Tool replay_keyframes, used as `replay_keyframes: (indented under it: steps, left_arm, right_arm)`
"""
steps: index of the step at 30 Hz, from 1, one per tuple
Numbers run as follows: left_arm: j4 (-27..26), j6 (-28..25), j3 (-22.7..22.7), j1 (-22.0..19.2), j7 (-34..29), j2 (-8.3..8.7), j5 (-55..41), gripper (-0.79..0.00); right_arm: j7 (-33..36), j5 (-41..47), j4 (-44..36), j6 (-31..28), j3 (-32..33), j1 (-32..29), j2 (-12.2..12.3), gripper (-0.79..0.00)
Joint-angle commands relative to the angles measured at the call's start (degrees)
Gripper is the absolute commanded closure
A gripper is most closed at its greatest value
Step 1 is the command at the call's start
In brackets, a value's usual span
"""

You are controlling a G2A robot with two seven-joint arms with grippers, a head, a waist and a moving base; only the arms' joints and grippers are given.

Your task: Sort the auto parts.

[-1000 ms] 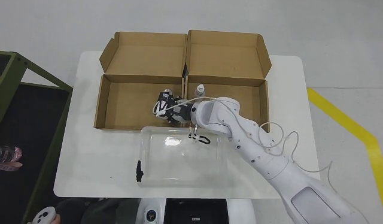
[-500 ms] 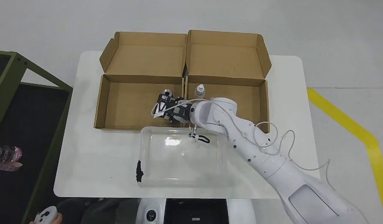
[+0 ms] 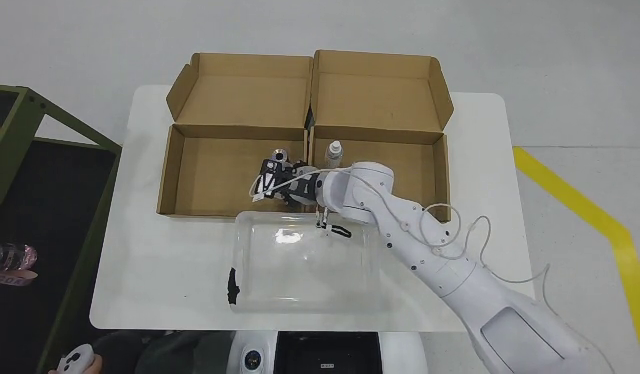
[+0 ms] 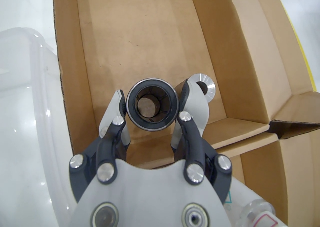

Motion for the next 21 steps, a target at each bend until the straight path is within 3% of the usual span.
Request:
replay_keyframes:
  steps: [1,13,21]
  left_arm:
    - [0.0,0.0,0.0,0.0,0.0,0.0,0.0,-0.785]
    - [0.0,0.0,0.0,0.0,0.0,0.0,0.0,-0.785]
    - [0.0,0.0,0.0,0.0,0.0,0.0,0.0,-0.785]
  right_arm:
    - [0.0,-0.1,-0.3,0.0,0.1,-0.1,0.0,-0.431]
    - [-0.1,-0.4,-8.5,-0.7,3.9,-1.6,0.7,-0.388]
    - [0.5,-0.6,-19.7,-3.0,9.2,-7.3,2.6,-0.403]
